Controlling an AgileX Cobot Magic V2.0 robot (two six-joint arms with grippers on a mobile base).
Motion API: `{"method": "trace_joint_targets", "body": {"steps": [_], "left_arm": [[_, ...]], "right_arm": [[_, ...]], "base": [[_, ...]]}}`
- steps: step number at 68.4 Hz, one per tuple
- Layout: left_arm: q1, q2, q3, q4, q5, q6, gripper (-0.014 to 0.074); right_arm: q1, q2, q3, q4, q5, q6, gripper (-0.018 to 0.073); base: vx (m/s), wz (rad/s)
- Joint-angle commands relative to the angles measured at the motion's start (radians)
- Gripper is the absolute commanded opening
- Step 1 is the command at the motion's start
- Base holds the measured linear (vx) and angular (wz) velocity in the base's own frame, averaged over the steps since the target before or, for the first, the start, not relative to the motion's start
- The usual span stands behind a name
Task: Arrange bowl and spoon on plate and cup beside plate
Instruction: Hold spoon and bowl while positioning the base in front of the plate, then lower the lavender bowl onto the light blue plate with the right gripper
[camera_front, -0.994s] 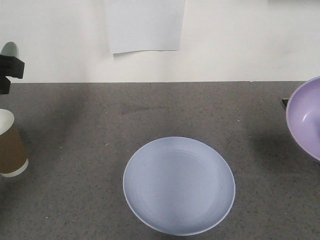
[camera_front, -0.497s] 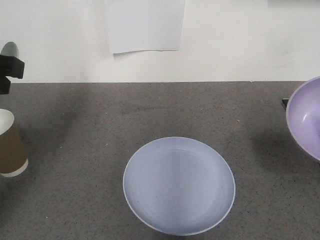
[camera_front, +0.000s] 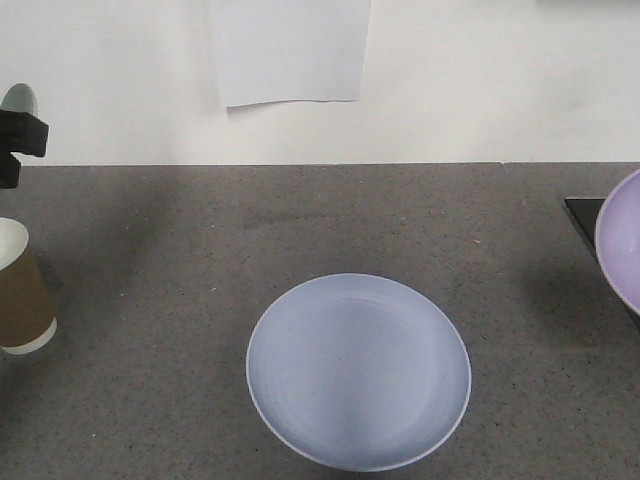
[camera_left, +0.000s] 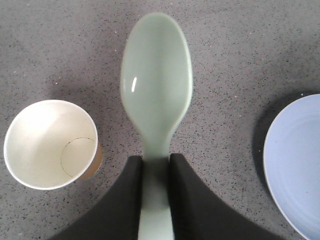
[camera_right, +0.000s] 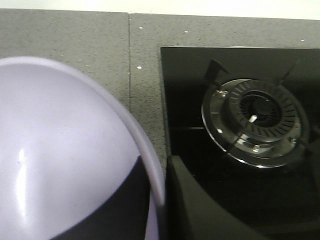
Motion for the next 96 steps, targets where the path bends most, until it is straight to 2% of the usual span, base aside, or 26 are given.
{"method": "trace_joint_targets", "body": {"steps": [1,19,28,43,49,57,65,75,88,96], "left_arm": [[-0.006,-0.024,-0.024,0.003,-0.017,-0.008,-0.0006],[-0.006,-0.024,-0.024,0.003,-0.017,-0.008,-0.0006],[-0.006,-0.024,-0.024,0.003,-0.017,-0.008,-0.0006],[-0.006,-0.024,-0.024,0.003,-0.017,-0.008,-0.0006],[-0.006,-0.024,-0.024,0.003,-0.017,-0.008,-0.0006],[-0.006,-0.024,-0.024,0.003,-0.017,-0.008,-0.0006],[-0.006,-0.024,-0.024,0.003,-0.017,-0.008,-0.0006],[-0.006,-0.024,-0.024,0.003,-0.017,-0.008,-0.0006],[-0.006,-0.024,-0.024,0.003,-0.017,-0.008,-0.0006],[-0.006,-0.024,-0.024,0.003,-0.017,-0.008,-0.0006]], "right_arm": [[-0.007,-0.007,-0.028,-0.024,-0.068,-0.009,-0.0006],[-0.007,-0.007,-0.028,-0.022,-0.068,-0.009,-0.0006],[-0.007,-0.007,-0.028,0.019,-0.063,-0.005,-0.0006],[-0.007,0.026,-0.028,0.208,-0.100,-0.035,-0.0006],[-0.007,0.073,-0.028,0.302,-0.088,-0.118,-0.0006],[-0.007,0.148,-0.028,0.475,-0.065,-0.234,-0.0005],[-0.001,0.216,-0.028,0.593,-0.058,-0.325,-0.0004],[0.087,0.293,-0.028,0.620,-0.074,-0.343,-0.0003],[0.284,0.408,-0.028,0.594,-0.178,-0.316,-0.0003],[0.366,0.484,-0.028,0.575,-0.240,-0.283,-0.0003]], "base": [[0.00,0.00],[0.00,0.00],[0.00,0.00],[0.00,0.00],[0.00,0.00],[0.00,0.00],[0.00,0.00],[0.00,0.00],[0.00,0.00],[0.00,0.00]]}}
